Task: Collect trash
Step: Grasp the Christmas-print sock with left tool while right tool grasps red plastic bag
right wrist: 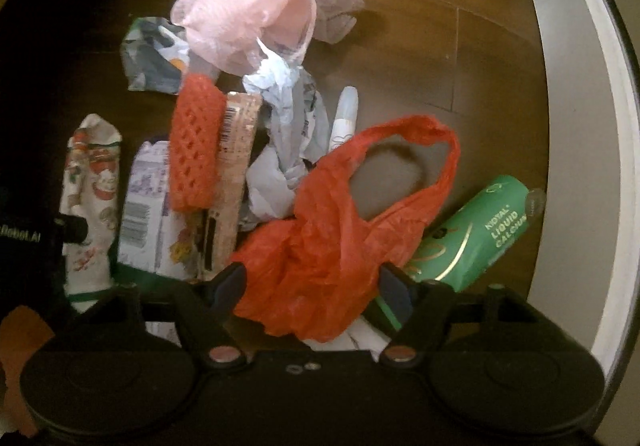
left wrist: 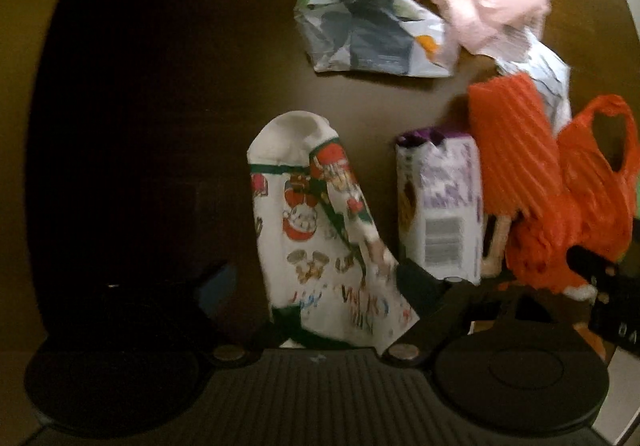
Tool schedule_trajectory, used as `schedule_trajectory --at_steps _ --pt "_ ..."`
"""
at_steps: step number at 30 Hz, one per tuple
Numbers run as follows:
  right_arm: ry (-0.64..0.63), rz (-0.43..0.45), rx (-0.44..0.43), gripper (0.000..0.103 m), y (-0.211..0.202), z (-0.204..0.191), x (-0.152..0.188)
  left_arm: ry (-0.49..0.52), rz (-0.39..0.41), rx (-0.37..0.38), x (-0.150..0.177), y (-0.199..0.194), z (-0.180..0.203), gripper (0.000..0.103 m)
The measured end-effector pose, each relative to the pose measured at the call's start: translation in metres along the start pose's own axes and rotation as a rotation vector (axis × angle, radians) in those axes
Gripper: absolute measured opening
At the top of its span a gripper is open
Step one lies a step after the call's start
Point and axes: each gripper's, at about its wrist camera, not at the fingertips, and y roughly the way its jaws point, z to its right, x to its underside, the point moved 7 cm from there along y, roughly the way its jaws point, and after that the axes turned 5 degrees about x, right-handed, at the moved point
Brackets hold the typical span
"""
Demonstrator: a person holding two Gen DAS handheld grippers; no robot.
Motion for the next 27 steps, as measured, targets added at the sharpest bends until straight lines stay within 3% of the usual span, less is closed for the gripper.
schedule_trajectory --at_steps 2,5,6,11,12,16,21,27 --pt "0.000 -0.004 0.007 0.070 0.008 0.001 -0.002 -0.030 -0.008 0.017 -0.006 0.008 -0.002 0.077" --pt "-0.014 0.008 0.011 0.066 0.009 -0.001 -0.002 -0.059 -0.031 0.042 -0.010 0.015 -0.003 0.049" --pt "-0.016 0.014 0.008 0.059 0.007 -0.002 -0.003 -0.068 -0.033 0.047 -0.011 0.016 -0.004 0.040" --pt "-0.014 0.025 0.011 0.026 -0.002 -0.004 -0.005 -0.066 -0.035 0.081 -0.011 0.013 0.000 0.012" --pt "-0.007 0.030 0.006 0.014 -0.006 -0.004 -0.005 -0.064 -0.035 0.082 -0.011 0.010 0.002 0.010" --pt "0.025 0.063 -0.040 0.007 -0.024 -0.001 -0.009 -0.057 -0.025 0.076 -0.010 -0.004 0.004 0.006" --pt "0.045 0.095 -0.037 0.005 -0.060 0.004 -0.013 -0.045 -0.012 0.055 -0.008 -0.038 0.005 0.004" --pt "0.083 0.164 -0.030 0.004 -0.145 0.018 -0.026 -0.021 0.045 0.064 -0.006 -0.106 0.004 0.002"
